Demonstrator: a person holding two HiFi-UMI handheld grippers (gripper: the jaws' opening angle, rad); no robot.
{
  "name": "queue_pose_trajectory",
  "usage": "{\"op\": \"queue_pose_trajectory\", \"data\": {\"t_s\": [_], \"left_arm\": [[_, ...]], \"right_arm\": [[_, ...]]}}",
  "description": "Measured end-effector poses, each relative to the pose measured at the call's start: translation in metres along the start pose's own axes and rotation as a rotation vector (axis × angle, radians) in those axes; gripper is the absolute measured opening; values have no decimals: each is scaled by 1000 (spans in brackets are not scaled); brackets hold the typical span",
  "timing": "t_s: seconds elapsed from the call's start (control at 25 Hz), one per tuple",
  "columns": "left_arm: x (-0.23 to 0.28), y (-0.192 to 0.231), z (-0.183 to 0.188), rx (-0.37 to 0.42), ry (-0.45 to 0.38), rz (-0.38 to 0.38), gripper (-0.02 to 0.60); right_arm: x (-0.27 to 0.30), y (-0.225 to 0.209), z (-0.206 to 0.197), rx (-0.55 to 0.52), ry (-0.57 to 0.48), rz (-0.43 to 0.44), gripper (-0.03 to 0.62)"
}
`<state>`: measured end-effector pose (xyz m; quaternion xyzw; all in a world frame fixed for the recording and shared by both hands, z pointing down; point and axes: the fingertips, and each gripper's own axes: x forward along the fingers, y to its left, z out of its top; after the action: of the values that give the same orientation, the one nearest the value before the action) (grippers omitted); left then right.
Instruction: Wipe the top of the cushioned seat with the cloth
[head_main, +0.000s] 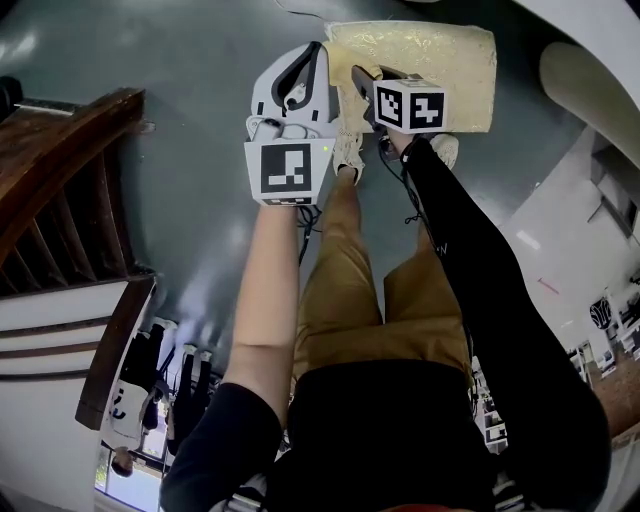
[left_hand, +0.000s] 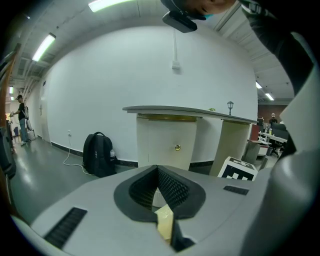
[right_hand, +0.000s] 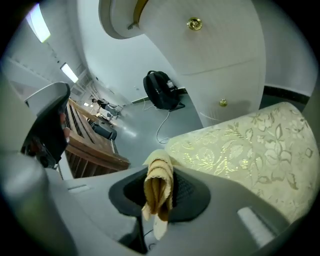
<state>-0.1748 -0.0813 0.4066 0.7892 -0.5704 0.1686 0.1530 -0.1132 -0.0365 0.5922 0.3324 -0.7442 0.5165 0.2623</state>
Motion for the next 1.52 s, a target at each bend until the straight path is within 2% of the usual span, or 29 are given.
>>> {"op": "queue_pose_trajectory", "data": {"t_s": [0.16, 0.44, 0.96, 1.16, 1.32, 1.52], "left_arm": [[4, -10, 0, -11, 1, -16, 7], [31, -66, 18, -13, -28, -78, 6], [72, -153, 40, 14, -18, -56, 7], [86, -178, 49, 31, -13, -44, 8], [88, -188, 50, 39, -1, -35, 8], [75, -174, 43, 32, 7, -32, 8]], "right_arm": [[-13, -32, 0, 20, 3, -70, 61], [-60, -108, 18, 41, -31, -149, 61], [-160, -265, 42, 96, -82, -279, 61], [-191, -311, 41, 86, -76, -370, 61], [-200, -319, 37, 95, -81, -347, 61], [-205, -280, 46, 38, -171, -252, 61]]}}
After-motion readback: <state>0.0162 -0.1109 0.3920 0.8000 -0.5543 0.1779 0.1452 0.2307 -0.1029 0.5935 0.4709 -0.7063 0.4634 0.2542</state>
